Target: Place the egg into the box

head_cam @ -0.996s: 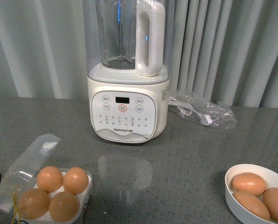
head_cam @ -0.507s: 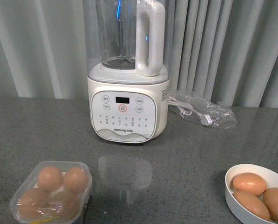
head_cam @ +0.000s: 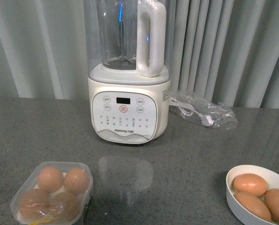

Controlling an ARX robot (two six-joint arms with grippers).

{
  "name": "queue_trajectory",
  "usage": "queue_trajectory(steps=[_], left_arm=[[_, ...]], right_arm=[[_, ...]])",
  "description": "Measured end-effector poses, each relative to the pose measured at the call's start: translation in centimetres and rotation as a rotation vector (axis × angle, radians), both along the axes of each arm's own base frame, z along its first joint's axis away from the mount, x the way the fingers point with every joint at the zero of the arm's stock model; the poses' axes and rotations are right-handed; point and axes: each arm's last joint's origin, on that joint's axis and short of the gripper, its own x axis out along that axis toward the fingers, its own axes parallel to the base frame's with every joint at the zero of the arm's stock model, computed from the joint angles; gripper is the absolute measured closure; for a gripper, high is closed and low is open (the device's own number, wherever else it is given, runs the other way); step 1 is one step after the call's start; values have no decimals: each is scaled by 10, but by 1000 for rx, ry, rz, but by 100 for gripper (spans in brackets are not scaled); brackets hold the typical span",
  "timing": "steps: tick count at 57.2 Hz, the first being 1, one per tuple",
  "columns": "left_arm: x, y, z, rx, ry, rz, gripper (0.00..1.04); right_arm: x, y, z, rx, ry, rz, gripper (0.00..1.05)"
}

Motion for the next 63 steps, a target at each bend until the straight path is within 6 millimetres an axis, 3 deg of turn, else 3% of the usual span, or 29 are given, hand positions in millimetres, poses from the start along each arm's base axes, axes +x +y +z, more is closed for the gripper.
queue_trajectory(steps=[13,25,63], left_arm=[[-24,-4,-11,38,3,-16,102],[-38,-4,-20,45,-7,-16,101],[-63,-4,-13,46,-34,-16,101]], right_arm=[[0,0,0,0,0,0,7],[0,0,0,0,0,0,7],[0,0,0,0,0,0,7]])
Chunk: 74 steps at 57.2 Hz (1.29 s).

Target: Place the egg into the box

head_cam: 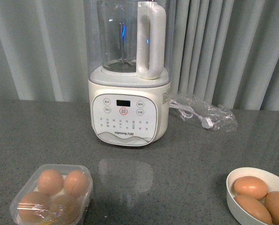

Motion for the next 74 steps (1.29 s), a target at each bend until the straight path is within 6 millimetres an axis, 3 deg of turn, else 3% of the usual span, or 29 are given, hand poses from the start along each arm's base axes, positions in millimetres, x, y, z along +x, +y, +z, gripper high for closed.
queue_trajectory(steps=[52,71,74], left_arm=[[-21,0,-4,0,7,0,100],[-21,0,-4,0,6,0,33],[-21,0,-4,0,6,0,19]], right_arm=[[0,0,0,0,0,0,7],[0,0,0,0,0,0,7],[0,0,0,0,0,0,7]])
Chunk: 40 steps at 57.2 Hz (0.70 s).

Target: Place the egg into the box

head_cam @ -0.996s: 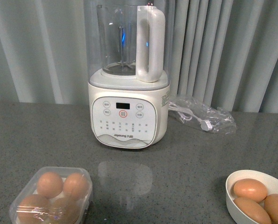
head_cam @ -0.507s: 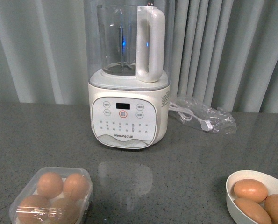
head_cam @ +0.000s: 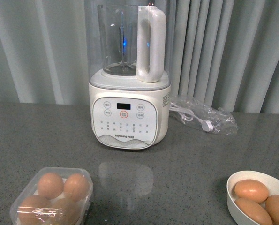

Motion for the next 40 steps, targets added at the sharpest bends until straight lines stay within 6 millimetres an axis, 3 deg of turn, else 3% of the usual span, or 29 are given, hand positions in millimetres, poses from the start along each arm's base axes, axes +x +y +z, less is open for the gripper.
queue_trajectory(steps=[3,40], left_arm=[[0,0,0,0,0,0,6],[0,0,0,2,0,0,7]], right_arm=[[0,0,0,0,0,0,7],[0,0,0,0,0,0,7]])
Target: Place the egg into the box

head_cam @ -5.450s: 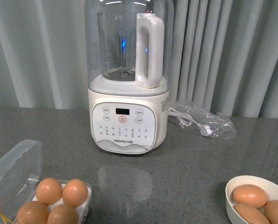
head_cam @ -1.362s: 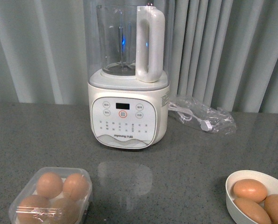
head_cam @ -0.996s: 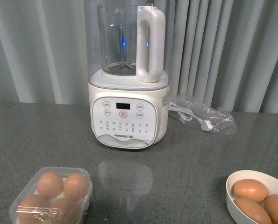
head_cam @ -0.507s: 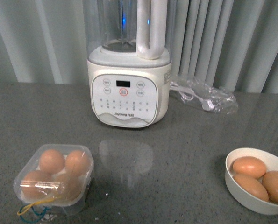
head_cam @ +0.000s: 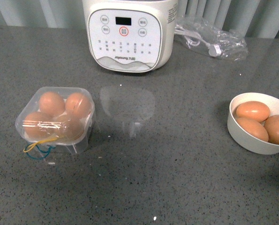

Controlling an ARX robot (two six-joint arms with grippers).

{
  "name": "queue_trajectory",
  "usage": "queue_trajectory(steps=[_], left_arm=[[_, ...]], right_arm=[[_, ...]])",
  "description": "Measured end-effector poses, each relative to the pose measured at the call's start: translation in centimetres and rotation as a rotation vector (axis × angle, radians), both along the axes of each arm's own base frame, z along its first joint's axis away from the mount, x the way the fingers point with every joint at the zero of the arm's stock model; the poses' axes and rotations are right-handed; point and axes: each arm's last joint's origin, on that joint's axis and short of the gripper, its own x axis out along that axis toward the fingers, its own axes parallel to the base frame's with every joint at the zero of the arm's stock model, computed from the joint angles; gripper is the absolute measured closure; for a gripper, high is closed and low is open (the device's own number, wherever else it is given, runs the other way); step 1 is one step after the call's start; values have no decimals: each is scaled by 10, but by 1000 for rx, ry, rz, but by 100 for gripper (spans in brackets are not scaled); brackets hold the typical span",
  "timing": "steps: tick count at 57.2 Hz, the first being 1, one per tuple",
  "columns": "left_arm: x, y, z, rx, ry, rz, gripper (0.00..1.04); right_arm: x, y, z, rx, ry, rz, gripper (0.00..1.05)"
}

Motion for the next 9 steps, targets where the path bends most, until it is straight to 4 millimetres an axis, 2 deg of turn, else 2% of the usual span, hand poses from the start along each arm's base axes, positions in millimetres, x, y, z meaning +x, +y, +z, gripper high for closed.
queue_trajectory(steps=[9], left_arm=[[0,0,0,0,0,0,7]], right_arm=[[0,0,0,0,0,0,7]])
